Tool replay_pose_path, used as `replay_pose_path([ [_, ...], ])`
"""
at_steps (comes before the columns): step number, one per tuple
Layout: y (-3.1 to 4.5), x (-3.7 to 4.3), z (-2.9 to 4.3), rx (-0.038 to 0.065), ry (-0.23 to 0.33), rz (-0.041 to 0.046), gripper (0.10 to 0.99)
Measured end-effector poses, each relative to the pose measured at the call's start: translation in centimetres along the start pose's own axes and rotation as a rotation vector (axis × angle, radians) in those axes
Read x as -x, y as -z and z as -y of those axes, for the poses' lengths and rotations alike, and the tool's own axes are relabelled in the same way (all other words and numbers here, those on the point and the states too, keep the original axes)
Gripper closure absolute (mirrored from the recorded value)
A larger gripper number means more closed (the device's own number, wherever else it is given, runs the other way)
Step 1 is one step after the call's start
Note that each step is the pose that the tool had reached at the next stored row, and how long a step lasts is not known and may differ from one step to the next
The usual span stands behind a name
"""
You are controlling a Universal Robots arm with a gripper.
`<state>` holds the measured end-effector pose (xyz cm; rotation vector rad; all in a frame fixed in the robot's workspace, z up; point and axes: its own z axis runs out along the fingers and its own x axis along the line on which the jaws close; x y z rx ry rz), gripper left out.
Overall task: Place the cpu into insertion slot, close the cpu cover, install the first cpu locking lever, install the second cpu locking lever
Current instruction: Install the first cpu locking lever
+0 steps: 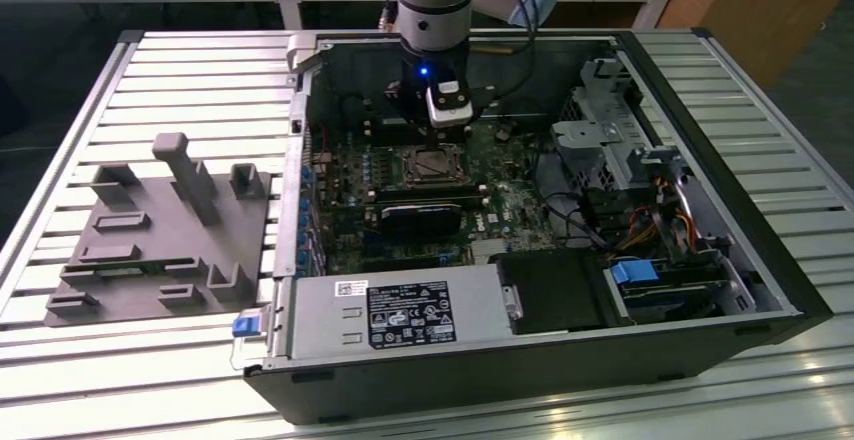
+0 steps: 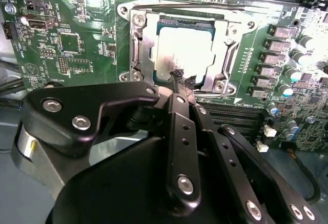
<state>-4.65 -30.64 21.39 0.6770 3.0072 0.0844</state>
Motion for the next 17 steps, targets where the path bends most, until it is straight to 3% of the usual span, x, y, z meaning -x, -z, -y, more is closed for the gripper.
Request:
replay_pose_path([
  [4,0.02,0.13,0.27,0.000,0.000,0.0000,0.984],
  [13,0.09,0.96,2.02,0.000,0.000,0.0000,0.984],
  [17,0.09,1.07,2.26,0.001,0.017,-0.0011,0.984],
])
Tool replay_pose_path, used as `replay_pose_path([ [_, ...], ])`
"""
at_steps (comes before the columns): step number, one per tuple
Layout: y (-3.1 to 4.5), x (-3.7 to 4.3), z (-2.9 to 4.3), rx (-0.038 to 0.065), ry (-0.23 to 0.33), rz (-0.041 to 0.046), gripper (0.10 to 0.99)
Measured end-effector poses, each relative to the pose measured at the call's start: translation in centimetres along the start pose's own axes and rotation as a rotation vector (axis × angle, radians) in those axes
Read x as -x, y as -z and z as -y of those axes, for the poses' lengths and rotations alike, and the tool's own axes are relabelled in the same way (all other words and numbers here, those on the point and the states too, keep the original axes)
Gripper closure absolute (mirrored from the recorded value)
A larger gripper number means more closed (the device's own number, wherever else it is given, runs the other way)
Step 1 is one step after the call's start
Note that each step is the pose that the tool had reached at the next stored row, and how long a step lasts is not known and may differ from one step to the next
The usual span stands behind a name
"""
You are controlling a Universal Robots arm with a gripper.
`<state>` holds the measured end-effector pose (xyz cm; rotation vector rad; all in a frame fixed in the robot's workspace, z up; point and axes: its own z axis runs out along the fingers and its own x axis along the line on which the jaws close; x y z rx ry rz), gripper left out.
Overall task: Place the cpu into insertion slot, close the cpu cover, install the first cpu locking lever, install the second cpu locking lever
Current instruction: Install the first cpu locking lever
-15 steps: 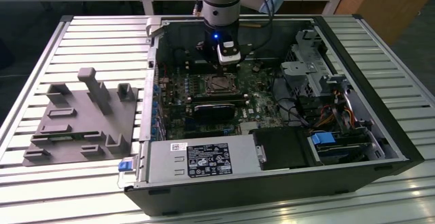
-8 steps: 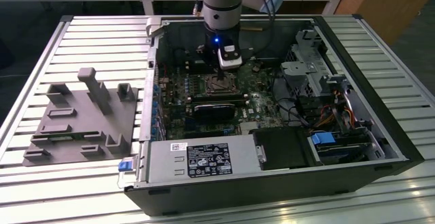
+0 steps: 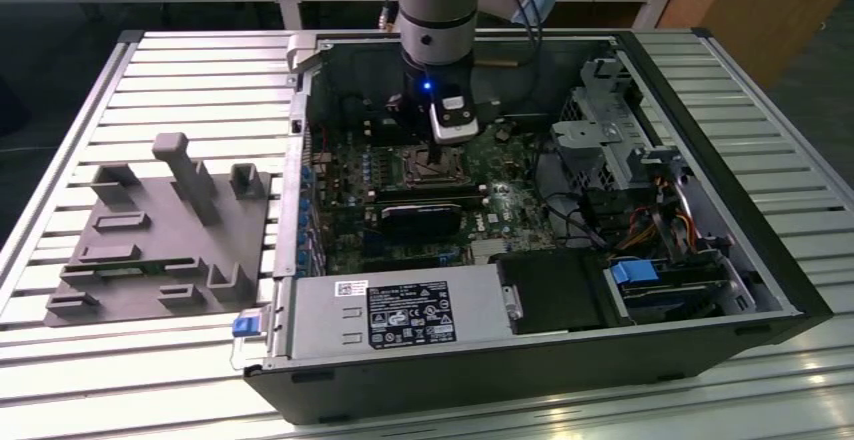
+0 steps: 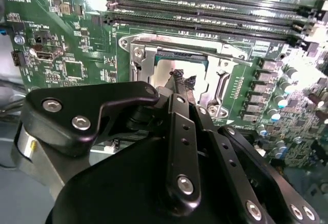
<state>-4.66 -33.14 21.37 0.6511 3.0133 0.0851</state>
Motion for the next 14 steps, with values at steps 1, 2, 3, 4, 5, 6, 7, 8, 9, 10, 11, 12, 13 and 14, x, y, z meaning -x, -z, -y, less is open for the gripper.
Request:
replay_pose_path([
  [1,0.00,0.00,0.00,0.000,0.013,-0.0009,0.984],
  [2,0.00,0.00,0.00,0.001,0.028,-0.0017,0.984],
  [3,0.00,0.00,0.00,0.001,0.040,-0.0021,0.984],
  [4,0.12,0.01,0.00,-0.004,0.076,-0.0019,0.984],
  [5,0.33,0.02,-0.02,-0.005,0.078,-0.0011,0.984],
  [6,0.54,0.03,-0.03,-0.006,0.079,-0.0009,0.984],
  [7,0.76,0.04,-0.05,-0.006,0.080,-0.0007,0.984],
  [8,1.01,0.05,-0.06,-0.007,0.080,-0.0006,0.984],
  [9,1.28,0.06,-0.08,-0.007,0.080,-0.0005,0.984],
  [10,1.52,0.07,-0.10,-0.007,0.080,-0.0003,0.984],
  [11,1.76,0.08,-0.11,-0.007,0.080,-0.0002,0.984],
  [12,1.98,0.09,-0.13,-0.008,0.080,0.0001,0.984],
  [13,2.18,0.10,-0.14,-0.009,0.081,0.0003,0.984],
  [14,2.34,0.11,-0.15,-0.010,0.081,0.0006,0.984],
])
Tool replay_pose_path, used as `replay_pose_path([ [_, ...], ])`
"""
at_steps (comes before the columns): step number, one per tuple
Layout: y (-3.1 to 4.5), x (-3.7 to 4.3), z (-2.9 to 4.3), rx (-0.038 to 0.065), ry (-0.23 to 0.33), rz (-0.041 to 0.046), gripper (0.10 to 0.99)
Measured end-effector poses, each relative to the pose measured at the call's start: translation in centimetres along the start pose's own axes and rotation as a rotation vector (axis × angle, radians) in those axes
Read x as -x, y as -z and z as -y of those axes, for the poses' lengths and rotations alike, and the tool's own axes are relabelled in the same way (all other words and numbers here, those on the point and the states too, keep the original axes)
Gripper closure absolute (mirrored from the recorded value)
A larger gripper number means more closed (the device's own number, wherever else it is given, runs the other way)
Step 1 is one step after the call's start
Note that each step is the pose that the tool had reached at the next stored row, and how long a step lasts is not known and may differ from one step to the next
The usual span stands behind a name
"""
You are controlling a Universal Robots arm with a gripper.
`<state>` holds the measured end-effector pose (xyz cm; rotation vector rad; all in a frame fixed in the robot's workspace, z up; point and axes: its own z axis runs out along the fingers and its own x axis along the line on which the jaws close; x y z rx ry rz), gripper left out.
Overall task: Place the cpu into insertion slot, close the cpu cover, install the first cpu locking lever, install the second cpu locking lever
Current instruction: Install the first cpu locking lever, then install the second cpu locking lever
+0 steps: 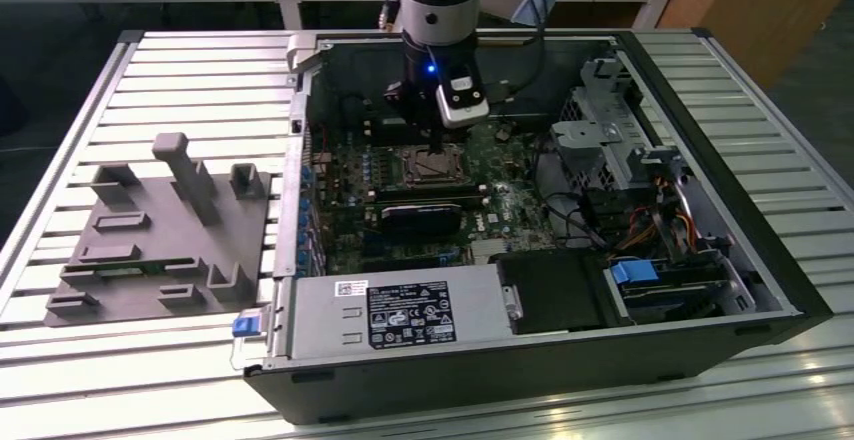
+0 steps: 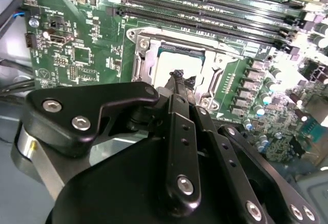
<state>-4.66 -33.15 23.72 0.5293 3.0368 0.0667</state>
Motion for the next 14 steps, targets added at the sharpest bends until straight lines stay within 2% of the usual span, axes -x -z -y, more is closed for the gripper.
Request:
replay_pose_path([
  [14,0.14,0.02,0.05,-0.001,0.000,0.0001,0.984],
])
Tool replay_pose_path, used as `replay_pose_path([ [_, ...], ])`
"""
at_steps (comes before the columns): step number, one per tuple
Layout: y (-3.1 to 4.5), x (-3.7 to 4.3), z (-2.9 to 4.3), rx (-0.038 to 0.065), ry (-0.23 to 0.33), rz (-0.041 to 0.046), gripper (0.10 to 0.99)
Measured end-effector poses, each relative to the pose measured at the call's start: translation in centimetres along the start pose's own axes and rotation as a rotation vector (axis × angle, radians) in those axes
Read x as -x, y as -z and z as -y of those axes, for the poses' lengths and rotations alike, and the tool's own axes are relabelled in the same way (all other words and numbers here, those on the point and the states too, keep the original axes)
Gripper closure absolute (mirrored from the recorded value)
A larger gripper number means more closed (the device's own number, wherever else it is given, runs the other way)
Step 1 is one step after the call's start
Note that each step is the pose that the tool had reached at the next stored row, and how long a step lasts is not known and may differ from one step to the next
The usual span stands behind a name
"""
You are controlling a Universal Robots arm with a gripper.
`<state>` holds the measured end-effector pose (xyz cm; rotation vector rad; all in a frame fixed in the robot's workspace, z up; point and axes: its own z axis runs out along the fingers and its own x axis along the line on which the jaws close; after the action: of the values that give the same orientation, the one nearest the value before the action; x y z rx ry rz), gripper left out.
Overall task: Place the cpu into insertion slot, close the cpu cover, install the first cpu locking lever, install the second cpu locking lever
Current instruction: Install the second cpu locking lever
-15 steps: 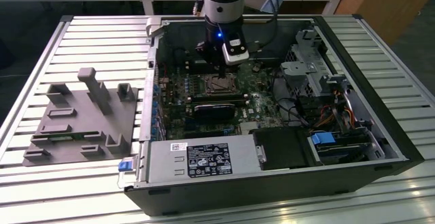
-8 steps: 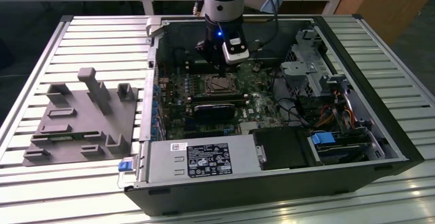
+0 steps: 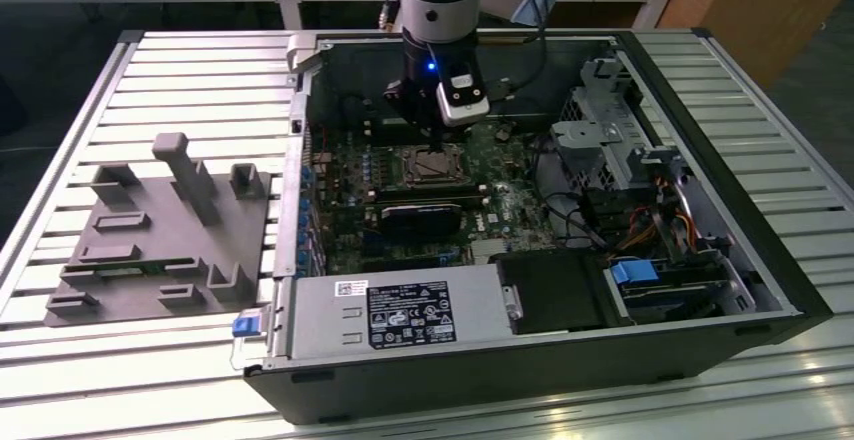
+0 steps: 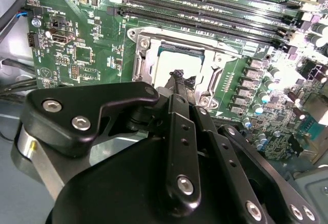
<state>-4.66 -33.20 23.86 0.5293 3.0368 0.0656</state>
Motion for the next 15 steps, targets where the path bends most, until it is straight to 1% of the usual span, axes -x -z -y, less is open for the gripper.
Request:
replay_pose_path([
  [3,0.00,0.09,0.25,0.000,0.000,0.0001,0.984],
  [6,0.01,0.24,0.64,0.000,0.000,0.0001,0.984],
  [10,0.04,0.49,1.34,0.001,0.000,-0.0001,0.984],
  [15,0.07,0.84,2.30,0.004,0.000,-0.0012,0.984],
])
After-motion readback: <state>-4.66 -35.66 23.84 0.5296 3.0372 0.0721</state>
